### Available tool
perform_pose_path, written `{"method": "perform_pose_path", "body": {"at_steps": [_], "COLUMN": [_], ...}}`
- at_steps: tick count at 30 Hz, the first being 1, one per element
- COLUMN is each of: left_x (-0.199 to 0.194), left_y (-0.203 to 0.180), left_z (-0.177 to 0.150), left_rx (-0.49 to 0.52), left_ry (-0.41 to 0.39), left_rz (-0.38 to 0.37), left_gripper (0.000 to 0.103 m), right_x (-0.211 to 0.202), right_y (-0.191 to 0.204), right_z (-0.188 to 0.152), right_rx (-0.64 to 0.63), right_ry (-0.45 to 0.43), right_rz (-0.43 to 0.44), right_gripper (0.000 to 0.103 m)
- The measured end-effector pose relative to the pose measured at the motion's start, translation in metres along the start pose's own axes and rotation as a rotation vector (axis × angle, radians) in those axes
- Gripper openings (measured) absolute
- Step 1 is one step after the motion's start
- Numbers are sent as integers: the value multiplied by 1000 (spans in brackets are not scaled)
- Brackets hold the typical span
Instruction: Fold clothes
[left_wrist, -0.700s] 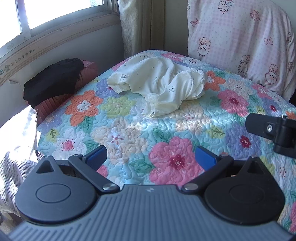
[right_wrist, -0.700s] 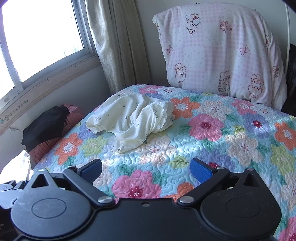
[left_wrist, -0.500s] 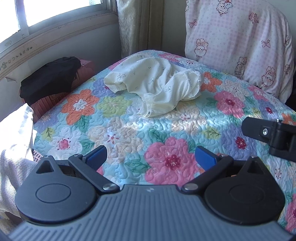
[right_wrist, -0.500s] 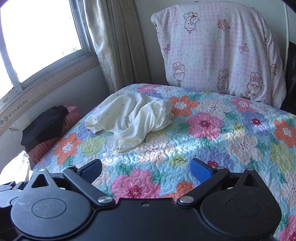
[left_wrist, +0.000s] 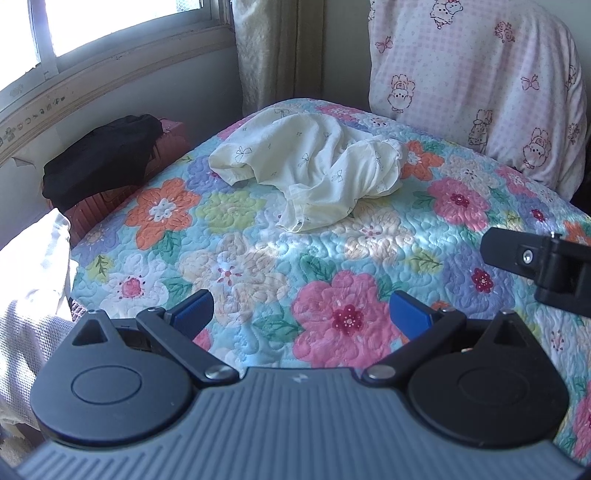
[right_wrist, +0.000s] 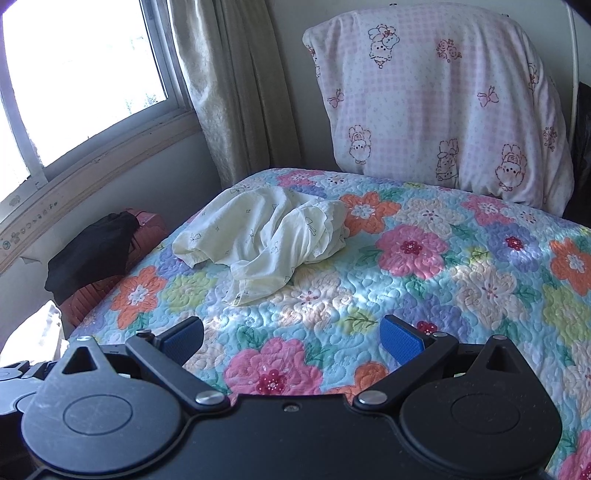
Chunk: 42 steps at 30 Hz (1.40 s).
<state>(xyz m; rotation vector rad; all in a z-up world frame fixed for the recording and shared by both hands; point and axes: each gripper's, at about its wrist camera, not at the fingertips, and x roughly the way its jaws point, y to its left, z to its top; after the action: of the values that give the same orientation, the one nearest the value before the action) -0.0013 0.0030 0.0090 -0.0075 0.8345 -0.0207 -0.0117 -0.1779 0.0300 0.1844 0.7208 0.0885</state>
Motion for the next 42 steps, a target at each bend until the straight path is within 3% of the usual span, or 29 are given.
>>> {"method": "perform_pose_path", "body": {"at_steps": [7, 11, 17, 42], "left_x": [1, 2, 3, 7], "left_y": [0, 0, 1, -1], "left_z": [-1, -1, -1, -2], "left_rx": [1, 2, -6, 0], "left_ry": [8, 13, 22, 36], "left_rz": [6, 11, 19, 23], "left_gripper": [103, 103, 103, 103], "right_x": [0, 3, 6, 4], "right_y": [1, 2, 0, 2], "right_z": [-1, -2, -3, -3], "right_rx": [9, 2, 27, 17], "right_ry": [8, 9, 35, 46], "right_rz": [39, 17, 56, 74], "right_gripper": [103, 103, 103, 103]}}
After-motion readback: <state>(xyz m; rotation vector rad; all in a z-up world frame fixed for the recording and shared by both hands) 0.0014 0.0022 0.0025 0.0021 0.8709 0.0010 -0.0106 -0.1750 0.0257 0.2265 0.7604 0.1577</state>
